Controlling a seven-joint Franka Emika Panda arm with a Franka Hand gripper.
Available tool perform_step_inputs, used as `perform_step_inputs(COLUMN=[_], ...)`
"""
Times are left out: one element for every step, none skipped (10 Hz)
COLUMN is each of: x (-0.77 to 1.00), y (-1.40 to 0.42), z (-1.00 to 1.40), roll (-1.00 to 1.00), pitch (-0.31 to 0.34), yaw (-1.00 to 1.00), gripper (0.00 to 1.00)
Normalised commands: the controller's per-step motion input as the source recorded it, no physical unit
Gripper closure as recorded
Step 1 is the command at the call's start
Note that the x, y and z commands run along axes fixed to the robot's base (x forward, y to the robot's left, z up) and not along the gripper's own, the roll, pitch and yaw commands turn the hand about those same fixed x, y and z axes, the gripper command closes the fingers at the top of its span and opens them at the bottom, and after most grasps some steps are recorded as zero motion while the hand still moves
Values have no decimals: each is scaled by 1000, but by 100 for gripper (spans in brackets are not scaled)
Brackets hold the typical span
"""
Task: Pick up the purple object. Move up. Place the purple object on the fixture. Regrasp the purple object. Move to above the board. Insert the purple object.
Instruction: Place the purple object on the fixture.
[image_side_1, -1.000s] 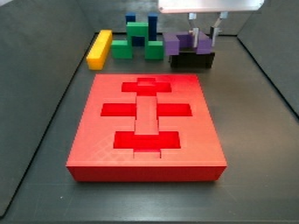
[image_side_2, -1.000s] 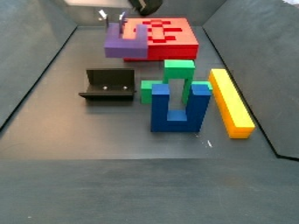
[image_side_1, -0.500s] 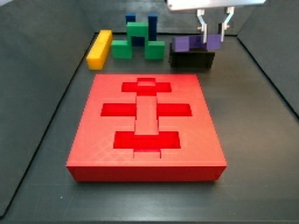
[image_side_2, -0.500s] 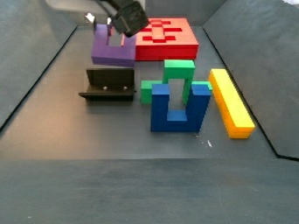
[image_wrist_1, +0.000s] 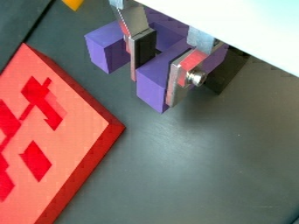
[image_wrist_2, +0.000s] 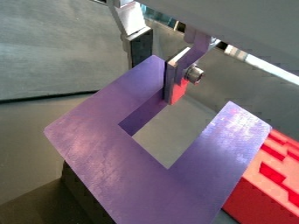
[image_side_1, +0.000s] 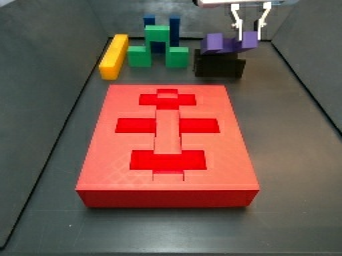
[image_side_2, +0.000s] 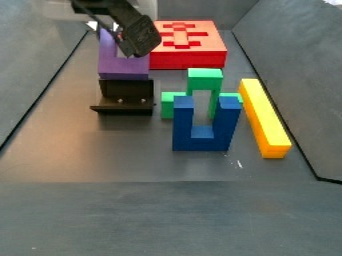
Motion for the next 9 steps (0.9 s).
perform_step_inputs(x=[803, 749, 623, 569, 494, 271, 43, 0, 0], y=[300, 334, 414, 394, 389, 446, 131, 0, 0], z=[43, 37, 0, 0, 0, -29, 0, -49, -74], roll=[-497, -571, -563, -523, -474, -614, -289, 23, 57], pitch=[309, 251, 186, 177, 129, 0, 0, 0, 0], yaw=[-120, -134, -214, -297, -366, -320, -14, 0, 0], gripper=[100, 100, 100, 100, 100, 100, 100, 100, 100])
